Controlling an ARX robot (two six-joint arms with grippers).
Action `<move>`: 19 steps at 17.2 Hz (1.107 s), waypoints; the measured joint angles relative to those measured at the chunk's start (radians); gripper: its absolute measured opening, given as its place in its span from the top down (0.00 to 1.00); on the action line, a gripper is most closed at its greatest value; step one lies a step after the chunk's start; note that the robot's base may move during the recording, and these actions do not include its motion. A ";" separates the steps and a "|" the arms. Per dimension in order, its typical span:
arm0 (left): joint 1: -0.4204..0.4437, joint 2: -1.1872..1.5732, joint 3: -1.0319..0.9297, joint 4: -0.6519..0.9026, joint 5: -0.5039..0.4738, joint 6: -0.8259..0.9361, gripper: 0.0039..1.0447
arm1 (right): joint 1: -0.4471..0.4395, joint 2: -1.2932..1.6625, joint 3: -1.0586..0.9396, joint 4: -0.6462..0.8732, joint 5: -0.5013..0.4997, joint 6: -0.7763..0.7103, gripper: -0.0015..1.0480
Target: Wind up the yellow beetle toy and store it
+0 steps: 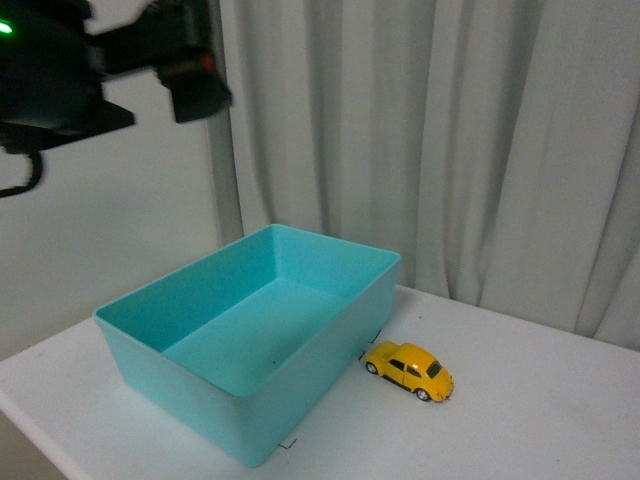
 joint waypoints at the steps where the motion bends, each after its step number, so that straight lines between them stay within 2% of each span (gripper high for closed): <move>1: -0.008 0.034 0.014 0.009 -0.004 0.017 0.06 | 0.000 0.000 0.000 0.000 0.000 0.000 0.06; 3: -0.017 0.072 0.034 0.016 0.000 0.037 0.06 | 0.000 0.000 0.000 0.000 0.000 0.000 0.06; 6: -0.116 0.304 0.219 0.065 0.127 0.198 0.06 | 0.000 0.000 0.000 0.000 0.000 0.000 0.06; 8: -0.179 0.457 0.351 -0.008 0.228 0.357 0.06 | 0.000 0.000 0.000 0.000 0.000 0.000 0.06; 10: -0.222 0.608 0.477 -0.136 0.267 0.566 0.06 | 0.000 0.000 0.000 0.000 0.000 0.000 0.06; 14: -0.296 0.818 0.678 -0.368 0.276 0.969 0.06 | 0.000 0.000 0.000 0.000 0.000 0.000 0.06; 19: -0.338 1.048 0.869 -0.592 0.156 1.379 0.06 | 0.000 0.000 0.000 0.000 0.000 0.000 0.06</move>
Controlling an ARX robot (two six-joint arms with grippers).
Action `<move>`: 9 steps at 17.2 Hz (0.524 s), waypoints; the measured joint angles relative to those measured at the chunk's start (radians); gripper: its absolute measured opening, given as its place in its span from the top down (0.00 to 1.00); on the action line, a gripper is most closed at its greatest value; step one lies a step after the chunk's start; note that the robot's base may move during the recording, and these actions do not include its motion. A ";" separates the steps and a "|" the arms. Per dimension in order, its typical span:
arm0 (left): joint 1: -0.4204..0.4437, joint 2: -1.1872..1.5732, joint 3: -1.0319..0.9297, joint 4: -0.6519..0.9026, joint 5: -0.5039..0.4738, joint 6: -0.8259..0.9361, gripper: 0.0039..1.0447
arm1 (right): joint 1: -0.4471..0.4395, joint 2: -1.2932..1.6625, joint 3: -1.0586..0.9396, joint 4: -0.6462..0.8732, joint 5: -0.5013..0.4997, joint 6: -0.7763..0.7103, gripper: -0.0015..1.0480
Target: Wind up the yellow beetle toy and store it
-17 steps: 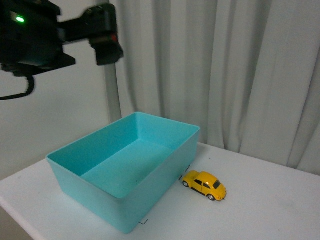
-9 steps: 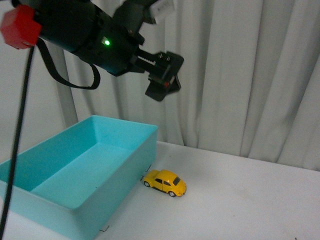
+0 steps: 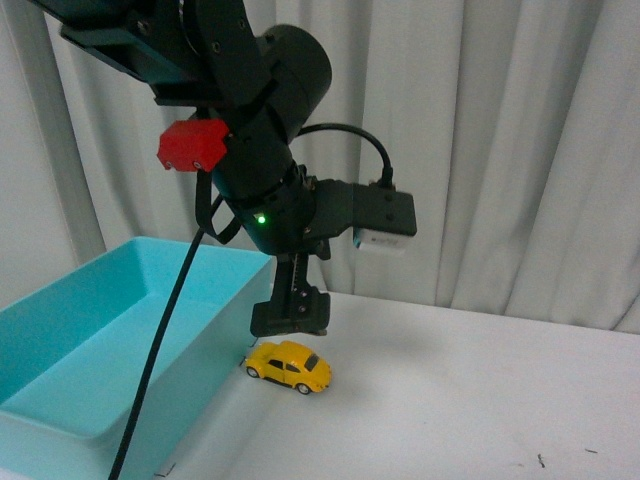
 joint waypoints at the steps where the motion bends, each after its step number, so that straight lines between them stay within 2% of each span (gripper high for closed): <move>1: 0.000 0.046 0.043 -0.027 -0.012 0.053 0.06 | 0.000 0.000 0.000 0.000 0.000 0.000 0.06; 4: 0.011 0.163 0.150 -0.087 -0.058 0.185 0.06 | 0.000 0.000 0.000 0.000 0.000 0.000 0.06; 9: 0.035 0.308 0.270 -0.160 -0.097 0.290 0.06 | 0.000 0.000 0.000 0.000 0.000 0.000 0.06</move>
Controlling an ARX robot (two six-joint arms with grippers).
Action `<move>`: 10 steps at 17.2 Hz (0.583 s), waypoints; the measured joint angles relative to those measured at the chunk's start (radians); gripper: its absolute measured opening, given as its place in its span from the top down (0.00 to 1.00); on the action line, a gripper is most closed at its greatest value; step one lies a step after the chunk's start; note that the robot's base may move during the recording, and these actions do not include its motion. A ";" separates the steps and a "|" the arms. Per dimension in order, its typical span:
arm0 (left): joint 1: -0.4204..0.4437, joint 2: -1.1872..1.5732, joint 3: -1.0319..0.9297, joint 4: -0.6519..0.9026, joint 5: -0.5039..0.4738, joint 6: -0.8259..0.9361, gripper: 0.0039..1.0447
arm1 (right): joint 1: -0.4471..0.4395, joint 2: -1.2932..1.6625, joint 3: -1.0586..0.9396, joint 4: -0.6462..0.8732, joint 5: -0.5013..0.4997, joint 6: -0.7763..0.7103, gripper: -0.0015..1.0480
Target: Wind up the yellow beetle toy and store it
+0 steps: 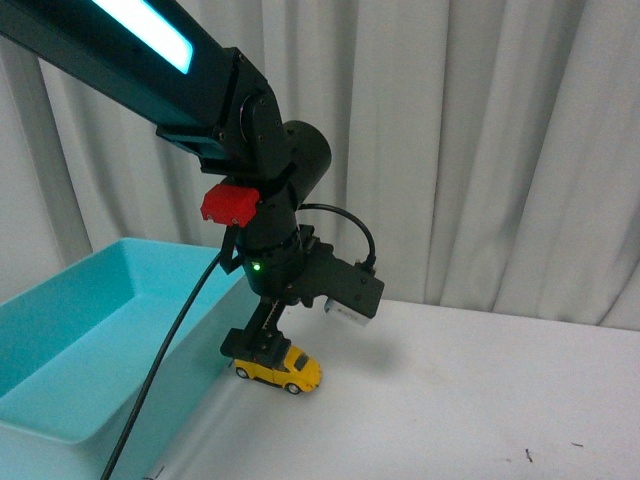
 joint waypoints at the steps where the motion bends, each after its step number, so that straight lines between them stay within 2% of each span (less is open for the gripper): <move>1: 0.005 0.018 0.015 -0.005 -0.008 0.008 0.06 | 0.000 0.000 0.000 0.000 0.000 0.000 0.06; 10: 0.022 0.135 0.057 -0.013 -0.042 -0.078 0.06 | 0.000 0.000 0.000 0.000 0.000 0.000 0.06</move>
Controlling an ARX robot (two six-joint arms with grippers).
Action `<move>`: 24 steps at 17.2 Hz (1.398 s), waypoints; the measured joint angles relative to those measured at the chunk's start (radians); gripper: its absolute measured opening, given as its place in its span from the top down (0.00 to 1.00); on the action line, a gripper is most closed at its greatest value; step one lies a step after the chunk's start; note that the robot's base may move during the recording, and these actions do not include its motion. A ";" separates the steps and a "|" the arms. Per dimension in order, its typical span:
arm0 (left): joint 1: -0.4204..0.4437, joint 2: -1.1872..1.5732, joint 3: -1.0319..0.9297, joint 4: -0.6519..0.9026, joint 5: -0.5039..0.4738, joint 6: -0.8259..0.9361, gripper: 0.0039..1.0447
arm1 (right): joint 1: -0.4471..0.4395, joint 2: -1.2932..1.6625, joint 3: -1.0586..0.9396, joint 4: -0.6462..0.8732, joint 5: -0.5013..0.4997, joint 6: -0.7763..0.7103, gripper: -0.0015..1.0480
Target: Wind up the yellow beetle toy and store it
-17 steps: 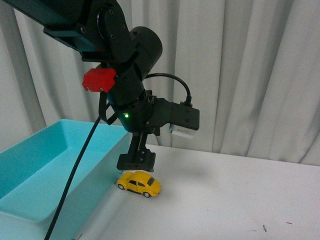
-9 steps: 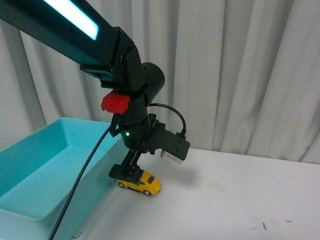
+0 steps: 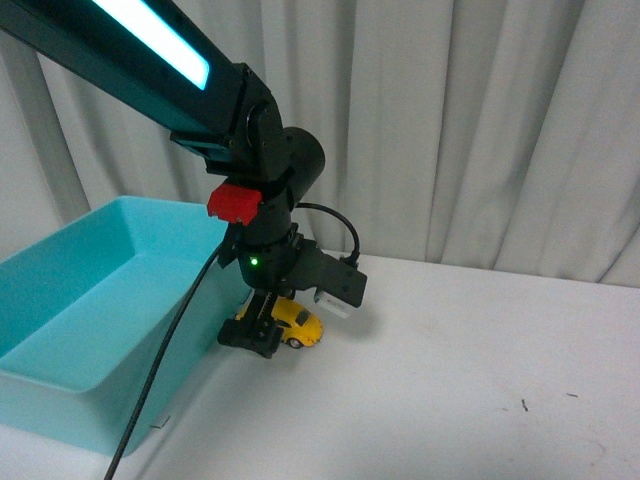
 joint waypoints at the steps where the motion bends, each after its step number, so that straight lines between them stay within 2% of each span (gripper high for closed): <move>1: 0.000 0.012 0.006 0.003 -0.003 -0.011 0.06 | 0.000 0.000 0.000 0.000 0.000 0.000 0.06; 4: 0.006 0.029 0.034 0.023 -0.015 -0.036 0.09 | 0.000 0.000 0.000 0.000 0.000 0.000 0.06; 8: 0.012 0.045 0.053 0.019 -0.035 -0.074 0.50 | 0.000 0.000 0.000 0.000 0.000 0.000 0.06; 11: 0.006 0.039 0.063 0.003 -0.013 -0.037 0.61 | 0.000 0.000 0.000 0.000 0.000 0.000 0.06; 14: -0.016 0.008 0.059 -0.035 0.089 -0.030 0.62 | 0.000 0.000 0.000 0.000 0.000 0.000 0.06; 17: -0.029 -0.129 0.024 -0.030 0.222 -0.124 0.62 | 0.000 0.000 0.000 0.000 0.000 0.000 0.06; 19: -0.006 -0.241 -0.008 0.030 0.312 -0.209 0.62 | 0.000 0.000 0.000 0.000 0.000 0.000 0.06; 21: 0.065 -0.343 -0.040 0.123 0.362 -0.318 0.62 | 0.000 0.000 0.000 0.000 0.000 0.000 0.06; 24: 0.208 -0.413 -0.094 0.196 0.360 -0.494 0.62 | 0.000 0.000 0.000 0.000 0.000 0.000 0.06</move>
